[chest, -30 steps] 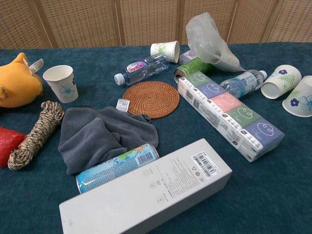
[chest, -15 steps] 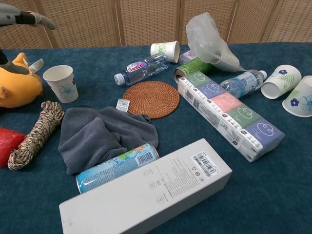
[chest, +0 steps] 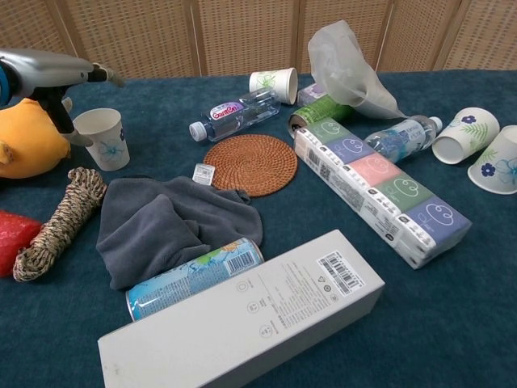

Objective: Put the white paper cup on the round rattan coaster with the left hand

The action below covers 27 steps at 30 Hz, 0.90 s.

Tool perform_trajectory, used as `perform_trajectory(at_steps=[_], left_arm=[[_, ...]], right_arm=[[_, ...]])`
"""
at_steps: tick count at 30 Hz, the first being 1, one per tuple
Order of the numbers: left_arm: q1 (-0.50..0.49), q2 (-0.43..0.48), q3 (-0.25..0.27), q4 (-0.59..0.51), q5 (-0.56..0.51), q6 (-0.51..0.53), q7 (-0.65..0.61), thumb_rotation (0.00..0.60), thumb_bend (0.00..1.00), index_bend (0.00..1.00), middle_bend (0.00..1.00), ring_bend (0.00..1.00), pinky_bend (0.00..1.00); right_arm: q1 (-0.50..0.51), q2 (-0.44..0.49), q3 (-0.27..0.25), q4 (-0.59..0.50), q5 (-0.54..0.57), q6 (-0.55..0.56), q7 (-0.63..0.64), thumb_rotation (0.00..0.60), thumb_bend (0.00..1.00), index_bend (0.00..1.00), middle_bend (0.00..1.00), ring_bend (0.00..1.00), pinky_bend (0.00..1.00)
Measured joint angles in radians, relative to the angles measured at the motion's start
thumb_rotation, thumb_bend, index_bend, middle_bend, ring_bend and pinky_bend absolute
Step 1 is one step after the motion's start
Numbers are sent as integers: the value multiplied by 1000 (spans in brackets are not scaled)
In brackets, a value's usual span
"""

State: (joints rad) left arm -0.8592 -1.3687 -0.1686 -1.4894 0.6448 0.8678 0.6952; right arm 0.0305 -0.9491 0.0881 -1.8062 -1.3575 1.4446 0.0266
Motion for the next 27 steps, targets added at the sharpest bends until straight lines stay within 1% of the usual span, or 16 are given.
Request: perform_trajectory(at_steps=[4,6,8,12,13,15,16,18,19,22,25,27], left_arm=[[-17,-45,21,53,-20,-5,-3,600,277,0,0,0,0],[-21,-60,28,70,-28,0,-1,600,276,0,0,0,18],[-24,-74,32,83,-38,16,5,600,277,0,0,0,103],[-31,-109,41,117,-49,54,29,600,276,0,0,1,236],[-33,-121,43,126,-49,65,34,600,277,0,18,22,273],[-34,-136,43,141,-43,77,35,600,277,0,111,128,331],[-35,-145,44,151,-36,82,34,600,277,0,185,211,349],[-35,-157,44,165,-30,87,34,600,279,13,301,327,370],[-36,-166,43,174,-24,92,34,600,280,28,353,370,381],[-35,-175,43,185,-6,101,31,600,282,81,477,457,401],[-32,-187,44,199,15,113,26,600,284,108,535,493,417],[-27,-195,41,206,23,120,22,600,284,116,547,498,428]], right_arm=[[0,1,8,13,13,-2,22,600,27,0,0,0,0],[0,2,10,16,17,-4,29,600,27,0,0,0,0],[-1,2,12,20,24,-6,37,600,28,0,0,0,0],[-2,1,16,27,32,-8,47,600,30,0,0,0,0],[-2,0,16,29,33,-9,48,600,30,0,0,0,0],[-1,-1,17,32,34,-11,49,600,31,0,0,0,0],[-1,-2,17,33,36,-12,51,600,32,0,0,0,0],[-1,-4,19,36,38,-12,53,600,34,0,0,0,0],[-2,-6,21,39,40,-10,55,600,34,0,0,0,0],[-3,-10,23,44,39,-5,60,600,38,0,0,0,0],[-4,-12,24,47,38,-3,63,600,37,0,0,0,0],[-4,-12,25,48,38,-3,64,600,39,0,0,0,0]])
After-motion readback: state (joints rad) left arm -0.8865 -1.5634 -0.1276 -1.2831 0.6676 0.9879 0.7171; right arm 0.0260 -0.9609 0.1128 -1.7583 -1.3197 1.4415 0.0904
